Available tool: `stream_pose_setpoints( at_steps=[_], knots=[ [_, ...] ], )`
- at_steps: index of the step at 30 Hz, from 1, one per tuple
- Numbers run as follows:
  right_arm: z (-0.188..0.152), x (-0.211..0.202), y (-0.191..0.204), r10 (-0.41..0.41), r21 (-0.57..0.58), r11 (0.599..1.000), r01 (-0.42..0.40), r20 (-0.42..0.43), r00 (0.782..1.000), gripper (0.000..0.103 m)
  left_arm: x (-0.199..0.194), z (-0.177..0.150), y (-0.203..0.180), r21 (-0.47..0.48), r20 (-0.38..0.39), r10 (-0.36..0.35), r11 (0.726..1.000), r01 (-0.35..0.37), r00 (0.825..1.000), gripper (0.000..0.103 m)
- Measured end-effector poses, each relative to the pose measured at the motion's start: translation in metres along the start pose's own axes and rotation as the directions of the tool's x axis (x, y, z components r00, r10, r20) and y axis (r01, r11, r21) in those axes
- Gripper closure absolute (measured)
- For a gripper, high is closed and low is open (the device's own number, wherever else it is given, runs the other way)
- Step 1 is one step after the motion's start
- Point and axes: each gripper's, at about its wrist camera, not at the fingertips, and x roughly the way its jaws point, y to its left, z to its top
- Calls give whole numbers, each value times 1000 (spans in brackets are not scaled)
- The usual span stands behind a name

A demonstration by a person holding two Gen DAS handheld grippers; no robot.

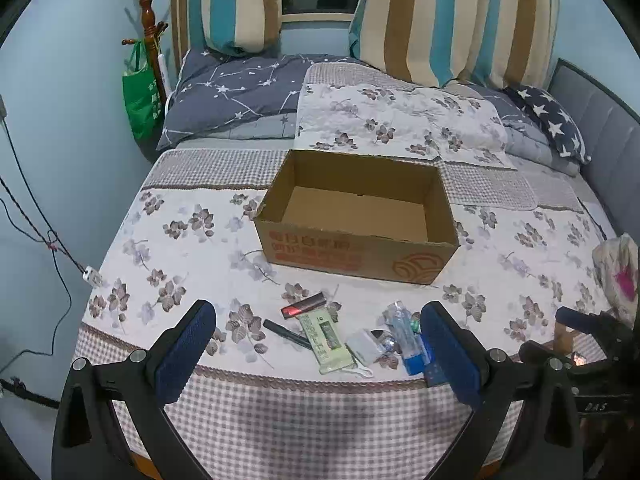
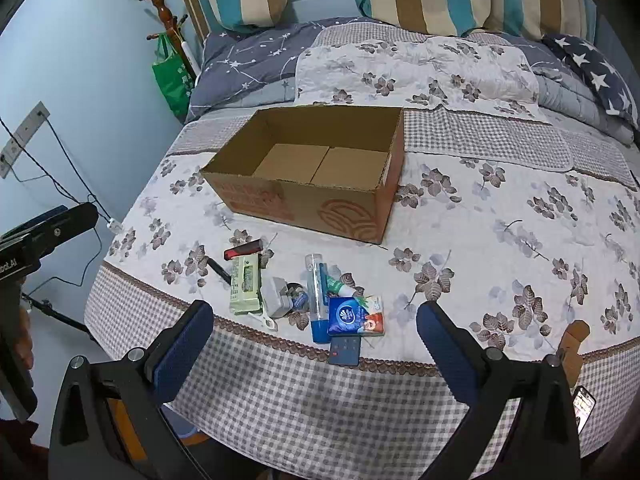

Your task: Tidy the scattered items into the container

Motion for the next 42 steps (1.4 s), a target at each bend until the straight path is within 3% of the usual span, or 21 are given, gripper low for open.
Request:
stream_pose_setpoints(
  at_steps=[6,16,26,42],
  knots=[
    [-5,9,13,-49,20,999,49,-15,999,0,7,-3,26,-12,-9,-29,1000,29,1000,1],
    [-10,7,13,-139,148,979,139,-14,990,0,20,-20,78,-87,-37,-80,993,77,996,1],
    [-1,11,47,-154,75,985,157,-36,987,0,30,-24,91,-94,-38,-138,987,134,990,1],
    [-9,5,53,-174,82,981,178,-47,984,0,41,-31,85,-34,-77,-132,991,129,988,1]
  ],
)
